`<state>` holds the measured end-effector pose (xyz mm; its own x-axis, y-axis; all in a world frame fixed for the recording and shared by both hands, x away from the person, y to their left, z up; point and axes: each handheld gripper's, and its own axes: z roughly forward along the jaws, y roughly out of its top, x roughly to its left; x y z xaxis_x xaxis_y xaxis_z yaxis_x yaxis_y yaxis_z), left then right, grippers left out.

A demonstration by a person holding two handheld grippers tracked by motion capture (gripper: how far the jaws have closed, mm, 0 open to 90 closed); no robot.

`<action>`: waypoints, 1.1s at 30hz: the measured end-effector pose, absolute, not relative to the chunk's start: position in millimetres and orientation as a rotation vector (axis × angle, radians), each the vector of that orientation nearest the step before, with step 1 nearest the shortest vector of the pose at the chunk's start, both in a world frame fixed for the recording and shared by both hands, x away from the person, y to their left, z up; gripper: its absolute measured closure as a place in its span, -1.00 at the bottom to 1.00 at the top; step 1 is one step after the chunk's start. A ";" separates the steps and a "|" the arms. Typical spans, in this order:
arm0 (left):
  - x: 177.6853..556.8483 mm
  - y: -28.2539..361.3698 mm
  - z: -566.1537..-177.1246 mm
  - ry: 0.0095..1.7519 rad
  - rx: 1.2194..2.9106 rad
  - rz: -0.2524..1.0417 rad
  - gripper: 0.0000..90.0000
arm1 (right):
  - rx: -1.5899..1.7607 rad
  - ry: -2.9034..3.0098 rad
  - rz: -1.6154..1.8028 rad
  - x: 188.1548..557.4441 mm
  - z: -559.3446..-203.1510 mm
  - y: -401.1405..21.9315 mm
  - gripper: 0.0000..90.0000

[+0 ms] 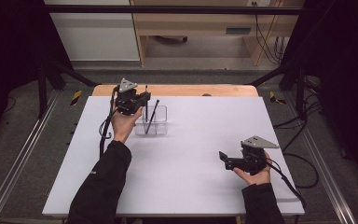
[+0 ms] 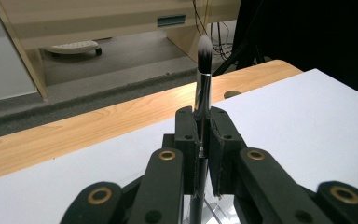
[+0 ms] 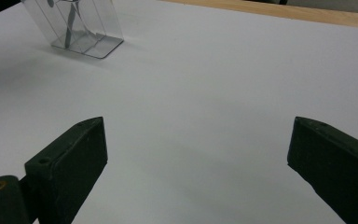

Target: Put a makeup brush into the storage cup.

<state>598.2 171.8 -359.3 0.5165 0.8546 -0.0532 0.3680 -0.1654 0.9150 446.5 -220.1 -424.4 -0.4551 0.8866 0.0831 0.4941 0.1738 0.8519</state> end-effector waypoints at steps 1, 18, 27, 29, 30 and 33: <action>598.0 172.0 -360.5 1.030 1.756 0.607 0.85 | 1.301 2.021 1.206 446.5 -424.4 -219.9 -0.88; 593.8 175.3 -381.3 1.045 1.766 0.594 0.85 | 1.300 2.030 1.201 447.1 -425.9 -218.6 -0.88; 591.1 176.8 -390.3 1.050 1.768 0.582 0.85 | 1.302 2.032 1.198 447.4 -426.7 -217.9 -0.88; 590.3 176.7 -392.4 1.051 1.770 0.580 0.85 | 1.302 2.033 1.198 447.5 -426.9 -217.7 -0.88; 589.8 176.7 -393.6 1.052 1.770 0.580 0.85 | 1.302 2.034 1.198 447.6 -427.1 -217.6 -0.88; 588.8 177.1 -397.2 1.053 1.778 0.578 0.84 | 1.302 2.036 1.197 447.7 -427.4 -217.2 -0.88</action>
<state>588.8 177.1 -397.2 0.5159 0.8540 -0.0675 0.4017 -0.1716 0.8996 447.7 -217.2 -427.4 -0.4590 0.8845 0.0831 0.5026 0.1813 0.8453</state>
